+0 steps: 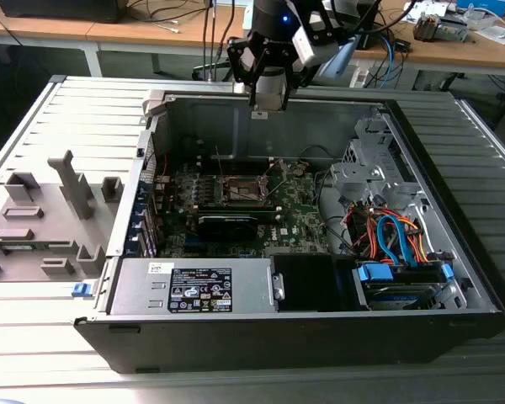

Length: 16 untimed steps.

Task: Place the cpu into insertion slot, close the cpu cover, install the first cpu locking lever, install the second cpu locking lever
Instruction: 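Place the cpu into insertion slot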

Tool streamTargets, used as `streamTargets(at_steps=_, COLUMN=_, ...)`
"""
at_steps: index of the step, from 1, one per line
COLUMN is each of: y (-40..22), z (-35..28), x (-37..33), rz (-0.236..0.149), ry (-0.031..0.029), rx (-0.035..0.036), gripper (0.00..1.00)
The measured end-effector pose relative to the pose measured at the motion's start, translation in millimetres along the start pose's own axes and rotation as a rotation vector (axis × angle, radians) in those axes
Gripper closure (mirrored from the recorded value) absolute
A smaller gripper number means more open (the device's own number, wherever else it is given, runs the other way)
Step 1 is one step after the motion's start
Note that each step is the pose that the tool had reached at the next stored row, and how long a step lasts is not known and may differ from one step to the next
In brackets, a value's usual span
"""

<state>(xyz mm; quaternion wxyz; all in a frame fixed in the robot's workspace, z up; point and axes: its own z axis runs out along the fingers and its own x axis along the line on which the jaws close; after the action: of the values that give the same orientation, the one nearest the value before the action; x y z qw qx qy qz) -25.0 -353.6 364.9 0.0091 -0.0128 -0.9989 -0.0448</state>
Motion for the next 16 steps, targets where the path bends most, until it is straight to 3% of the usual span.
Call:
streamTargets(at_steps=2, y=0.0, z=0.3, x=0.0, rz=0.0, ry=0.0, rx=-0.0001, gripper=0.45)
streamTargets(at_steps=4, y=-1.0, z=6.6, x=4.0, rz=0.0, ry=-0.0001, rx=-0.0001, gripper=0.45)
streamTargets(at_steps=16, y=-4.5, z=8.4, x=5.2, rz=0.0, ry=-0.0001, rx=-0.0003, gripper=0.45)
